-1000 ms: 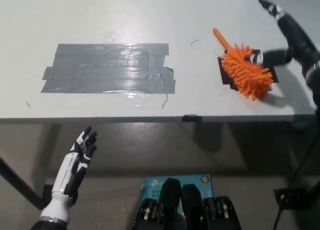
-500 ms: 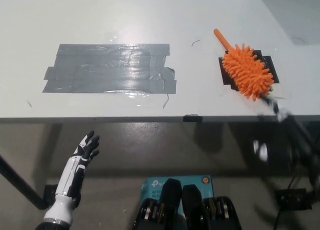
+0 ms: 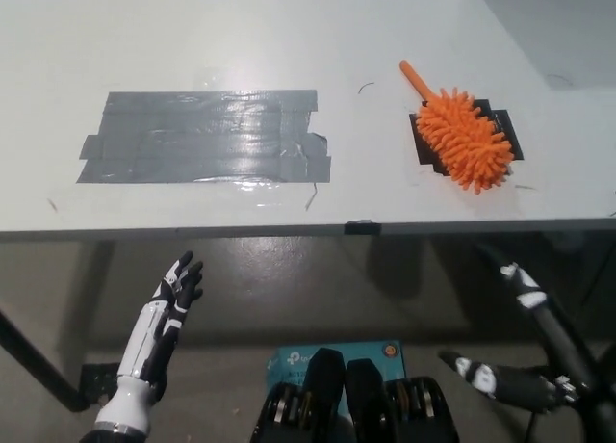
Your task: A person hands an oraange duster to the robot and the robot grabs it with its right hand and places it on the black marked spot infron tof it on the desk
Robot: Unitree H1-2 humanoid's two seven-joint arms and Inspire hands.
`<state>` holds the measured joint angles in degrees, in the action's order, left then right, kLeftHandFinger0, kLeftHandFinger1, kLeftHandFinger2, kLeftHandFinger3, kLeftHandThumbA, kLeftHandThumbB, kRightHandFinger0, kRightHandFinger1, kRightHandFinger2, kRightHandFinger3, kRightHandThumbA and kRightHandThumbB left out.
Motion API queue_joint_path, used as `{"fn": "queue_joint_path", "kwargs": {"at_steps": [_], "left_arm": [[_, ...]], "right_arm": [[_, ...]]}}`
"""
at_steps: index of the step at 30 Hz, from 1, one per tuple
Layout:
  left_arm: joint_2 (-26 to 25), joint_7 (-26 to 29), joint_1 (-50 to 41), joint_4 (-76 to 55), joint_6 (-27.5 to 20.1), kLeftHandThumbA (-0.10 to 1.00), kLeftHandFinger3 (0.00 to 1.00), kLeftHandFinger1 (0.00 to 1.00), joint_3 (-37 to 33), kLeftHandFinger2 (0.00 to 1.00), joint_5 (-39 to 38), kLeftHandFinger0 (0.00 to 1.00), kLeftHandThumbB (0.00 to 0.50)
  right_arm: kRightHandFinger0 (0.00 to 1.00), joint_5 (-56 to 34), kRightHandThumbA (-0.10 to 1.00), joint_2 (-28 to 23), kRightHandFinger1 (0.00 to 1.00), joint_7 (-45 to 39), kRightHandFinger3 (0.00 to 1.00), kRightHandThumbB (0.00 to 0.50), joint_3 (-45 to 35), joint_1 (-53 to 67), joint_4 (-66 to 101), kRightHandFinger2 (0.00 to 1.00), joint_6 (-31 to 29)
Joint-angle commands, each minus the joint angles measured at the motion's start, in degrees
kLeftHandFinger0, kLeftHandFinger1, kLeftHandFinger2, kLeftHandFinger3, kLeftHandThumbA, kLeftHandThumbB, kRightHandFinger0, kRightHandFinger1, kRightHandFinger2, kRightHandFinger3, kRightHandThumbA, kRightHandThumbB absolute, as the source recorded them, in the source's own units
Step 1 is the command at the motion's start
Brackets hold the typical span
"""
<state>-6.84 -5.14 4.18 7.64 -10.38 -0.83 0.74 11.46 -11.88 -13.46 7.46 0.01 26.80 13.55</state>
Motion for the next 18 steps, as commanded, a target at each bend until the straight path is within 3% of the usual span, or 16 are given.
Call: {"fn": "queue_joint_path", "kwargs": {"at_steps": [1,6,18], "left_arm": [[-0.7,-0.9,1.6,-1.4,-0.5,0.87,1.00,1.00,-0.1,1.00,-0.5,1.00,0.209],[-0.9,-1.1,-1.4,-1.5,-1.4,0.86,1.00,1.00,-0.3,1.00,-0.6,1.00,0.181],[-0.8,-1.2,-0.5,-0.1,-1.5,0.82,1.00,1.00,0.0,1.00,-1.3,1.00,0.197]], "right_arm": [[1.00,-4.2,0.78,2.8,1.00,3.9,1.00,0.149,-2.9,-4.6,-12.0,1.00,-8.5],[1.00,-4.6,0.80,3.8,1.00,4.1,1.00,0.115,-3.7,-2.3,-17.2,1.00,-12.0],[1.00,-6.0,0.84,4.1,1.00,3.6,1.00,0.125,-4.0,-3.4,-19.1,1.00,-13.1]]}}
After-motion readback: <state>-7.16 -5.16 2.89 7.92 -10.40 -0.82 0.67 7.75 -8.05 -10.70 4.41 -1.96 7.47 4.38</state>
